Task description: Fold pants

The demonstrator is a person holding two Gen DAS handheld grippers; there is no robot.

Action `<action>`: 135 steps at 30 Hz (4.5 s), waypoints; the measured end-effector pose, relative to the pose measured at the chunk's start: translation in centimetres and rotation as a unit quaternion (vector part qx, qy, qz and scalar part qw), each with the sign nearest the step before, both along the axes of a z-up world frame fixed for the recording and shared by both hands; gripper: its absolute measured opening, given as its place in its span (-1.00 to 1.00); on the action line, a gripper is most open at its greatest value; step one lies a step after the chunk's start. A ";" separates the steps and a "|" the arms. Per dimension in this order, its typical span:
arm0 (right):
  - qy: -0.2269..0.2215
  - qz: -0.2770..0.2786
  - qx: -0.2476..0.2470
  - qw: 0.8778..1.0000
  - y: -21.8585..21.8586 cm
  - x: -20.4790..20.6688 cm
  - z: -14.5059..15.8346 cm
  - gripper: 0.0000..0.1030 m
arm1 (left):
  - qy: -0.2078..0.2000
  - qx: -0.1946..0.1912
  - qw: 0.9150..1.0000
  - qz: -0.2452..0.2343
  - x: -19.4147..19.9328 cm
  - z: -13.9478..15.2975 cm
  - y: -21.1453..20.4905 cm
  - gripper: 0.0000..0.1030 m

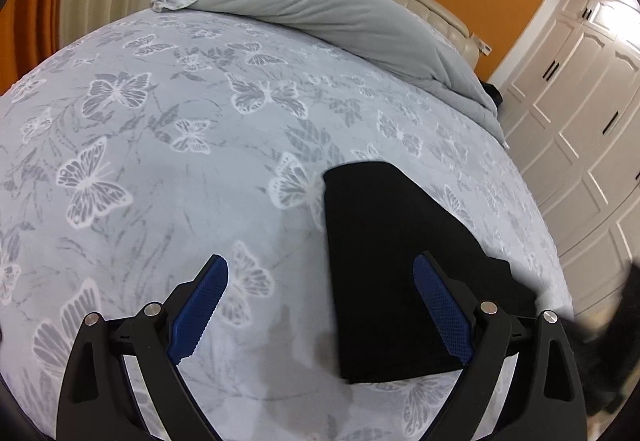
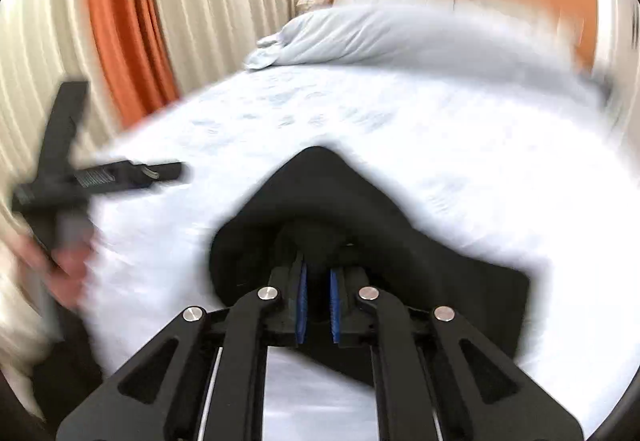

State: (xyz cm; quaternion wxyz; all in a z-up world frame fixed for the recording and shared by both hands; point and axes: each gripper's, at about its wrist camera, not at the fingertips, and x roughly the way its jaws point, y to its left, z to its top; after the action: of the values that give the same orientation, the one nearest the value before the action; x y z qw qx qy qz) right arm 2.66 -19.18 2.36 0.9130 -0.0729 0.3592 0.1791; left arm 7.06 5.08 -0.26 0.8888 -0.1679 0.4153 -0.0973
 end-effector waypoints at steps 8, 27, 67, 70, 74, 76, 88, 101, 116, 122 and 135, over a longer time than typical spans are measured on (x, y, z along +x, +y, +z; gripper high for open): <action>0.183 -0.104 0.059 0.976 -9.8 2.2 -6.6 -0.19 | 0.032 0.033 0.999 -0.014 0.8 -1.7 -1.6 0.78; 0.025 -0.022 0.119 0.992 -4.5 3.2 1.0 -0.82 | 0.023 0.030 0.997 -0.071 0.0 -2.2 -5.2 0.78; 0.224 -0.188 0.178 0.939 -16.8 4.0 -8.3 0.00 | 0.000 0.103 0.966 -0.237 -4.7 -4.4 -16.0 0.78; 0.231 -0.195 0.216 0.928 -18.0 4.3 -8.5 0.00 | -0.048 0.179 0.945 -0.270 -5.5 -5.5 -21.6 0.78; 0.240 -0.180 0.250 0.921 -18.7 4.8 -9.0 -0.06 | -0.072 0.192 0.944 -0.260 -3.6 -6.8 -24.6 0.73; 0.240 -0.173 0.250 0.922 -18.5 4.8 -8.9 -0.08 | -0.056 0.146 0.953 -0.258 -2.2 -7.4 -24.0 0.13; 0.217 -0.114 0.214 0.946 -13.8 4.6 -6.8 -0.51 | -0.029 -0.019 0.975 -0.222 1.9 -4.5 -19.7 -0.75; 0.174 -0.174 0.204 0.948 -17.6 0.6 -4.4 0.74 | 0.011 -0.022 0.975 -0.220 -0.6 -4.3 -18.4 0.53; 0.108 -0.107 0.166 0.974 -10.2 2.0 -0.9 -0.61 | 0.009 0.003 1.000 0.008 1.7 -1.3 -3.2 0.68; 0.203 -0.186 0.093 0.957 -15.7 2.4 -7.7 -0.50 | 0.019 0.025 0.999 -0.008 2.1 -1.8 -4.5 0.68; 0.230 -0.225 0.176 0.930 -17.5 4.6 -11.0 0.48 | 0.118 -0.030 0.992 -0.043 3.4 -10.0 -8.5 0.80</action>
State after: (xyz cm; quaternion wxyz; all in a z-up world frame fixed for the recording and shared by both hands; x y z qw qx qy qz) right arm 7.26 -36.66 -8.61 0.8197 0.2153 0.5292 0.0414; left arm 10.49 -3.42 -10.24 0.8231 -0.1869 0.5208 -0.1279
